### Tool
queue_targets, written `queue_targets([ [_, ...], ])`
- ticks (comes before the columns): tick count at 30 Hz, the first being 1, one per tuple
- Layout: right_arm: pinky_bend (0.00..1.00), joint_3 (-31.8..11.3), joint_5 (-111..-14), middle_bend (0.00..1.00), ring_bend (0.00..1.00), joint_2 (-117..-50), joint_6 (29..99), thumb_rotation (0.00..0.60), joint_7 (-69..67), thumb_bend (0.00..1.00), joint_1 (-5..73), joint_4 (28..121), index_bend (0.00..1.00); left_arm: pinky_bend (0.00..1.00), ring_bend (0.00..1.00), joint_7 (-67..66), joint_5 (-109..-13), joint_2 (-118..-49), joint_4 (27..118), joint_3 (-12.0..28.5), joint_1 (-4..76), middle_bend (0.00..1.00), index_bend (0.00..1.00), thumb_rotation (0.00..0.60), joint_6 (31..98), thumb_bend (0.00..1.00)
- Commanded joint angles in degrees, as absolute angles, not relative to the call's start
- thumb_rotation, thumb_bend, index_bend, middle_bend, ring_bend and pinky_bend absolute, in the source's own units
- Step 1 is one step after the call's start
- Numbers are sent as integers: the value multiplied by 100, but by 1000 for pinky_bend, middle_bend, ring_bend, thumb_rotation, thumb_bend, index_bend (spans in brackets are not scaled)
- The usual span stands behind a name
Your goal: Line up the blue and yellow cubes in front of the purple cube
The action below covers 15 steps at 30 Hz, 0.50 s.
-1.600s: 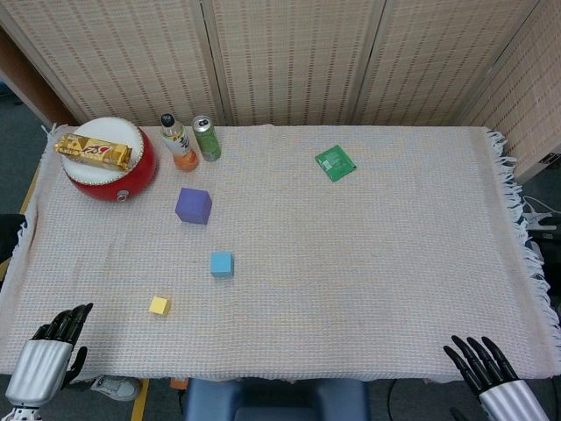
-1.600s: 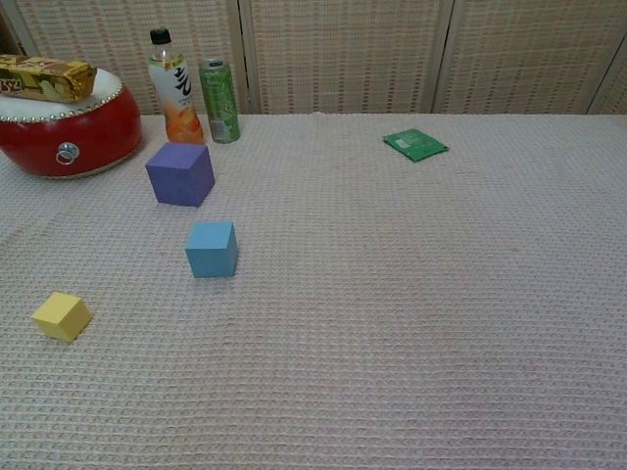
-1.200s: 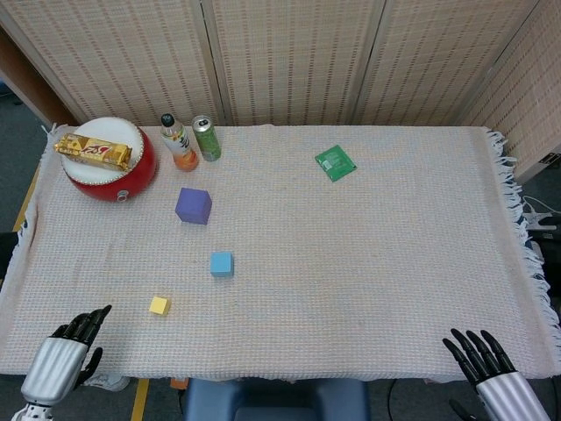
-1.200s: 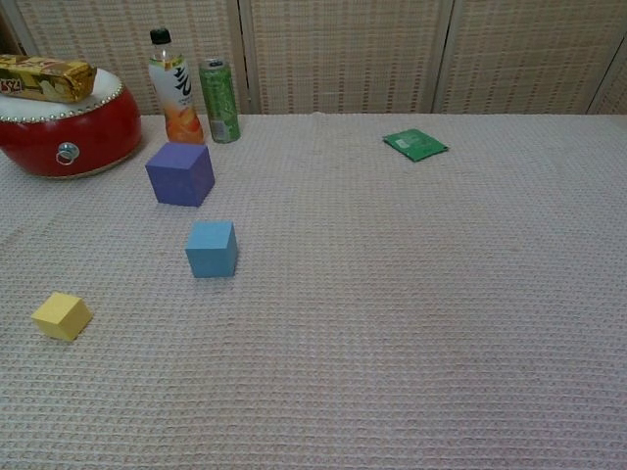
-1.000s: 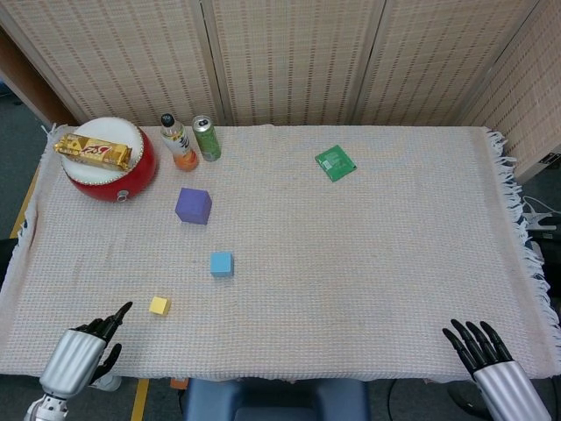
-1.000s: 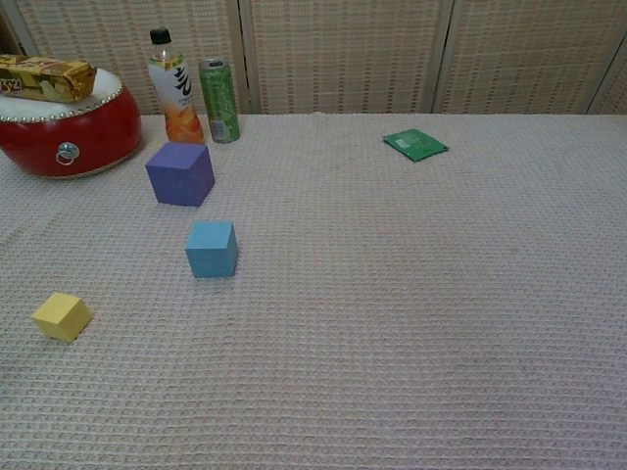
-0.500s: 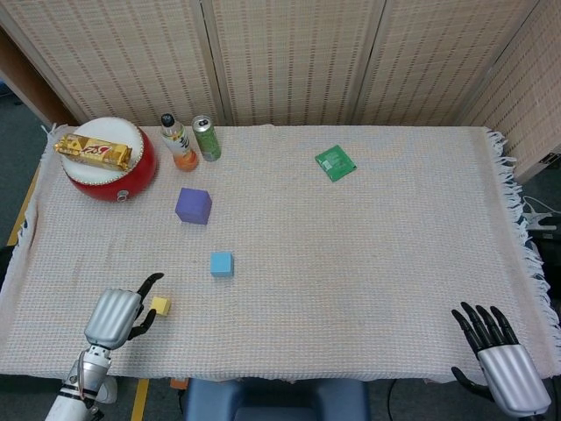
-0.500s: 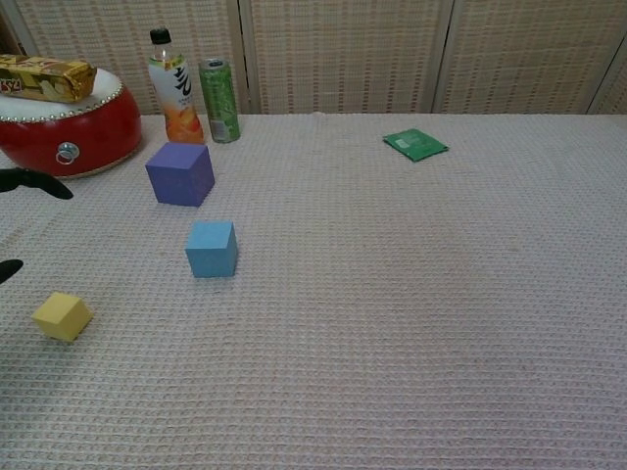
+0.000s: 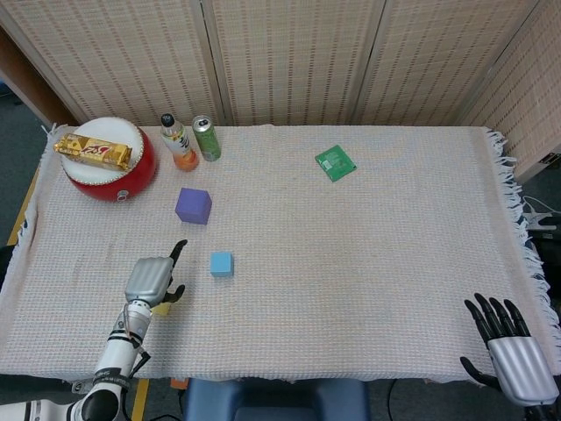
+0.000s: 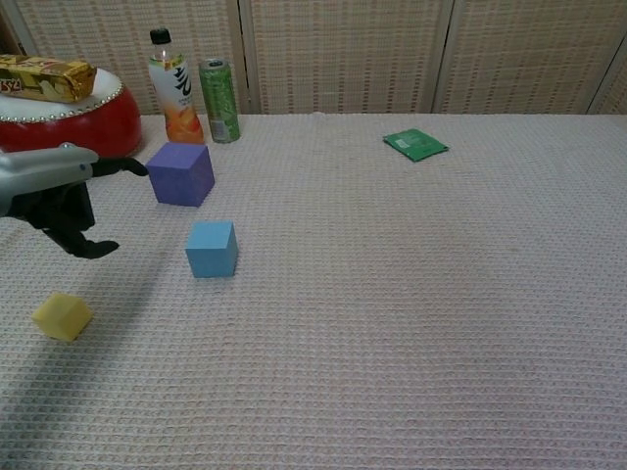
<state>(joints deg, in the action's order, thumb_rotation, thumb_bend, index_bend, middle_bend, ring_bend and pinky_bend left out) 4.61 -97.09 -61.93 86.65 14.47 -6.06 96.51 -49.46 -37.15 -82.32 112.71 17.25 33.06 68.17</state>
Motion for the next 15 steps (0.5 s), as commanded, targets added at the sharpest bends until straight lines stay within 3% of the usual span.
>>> queue_targets([
  [1,0,430,-9616,0,0,-6184,8590,462,1462,23,-559,9674,0,1000,1000,-5058,-3419,-8546,11005,1844,3633,1000,0,600,6989,369],
  [15,0,472,-9495,0,0,-6090,8447,462,1332,23,-461,9717,0,1000,1000,-5013,-2184,-9473,10115,1920,4477,1000,4,600,7064,365],
])
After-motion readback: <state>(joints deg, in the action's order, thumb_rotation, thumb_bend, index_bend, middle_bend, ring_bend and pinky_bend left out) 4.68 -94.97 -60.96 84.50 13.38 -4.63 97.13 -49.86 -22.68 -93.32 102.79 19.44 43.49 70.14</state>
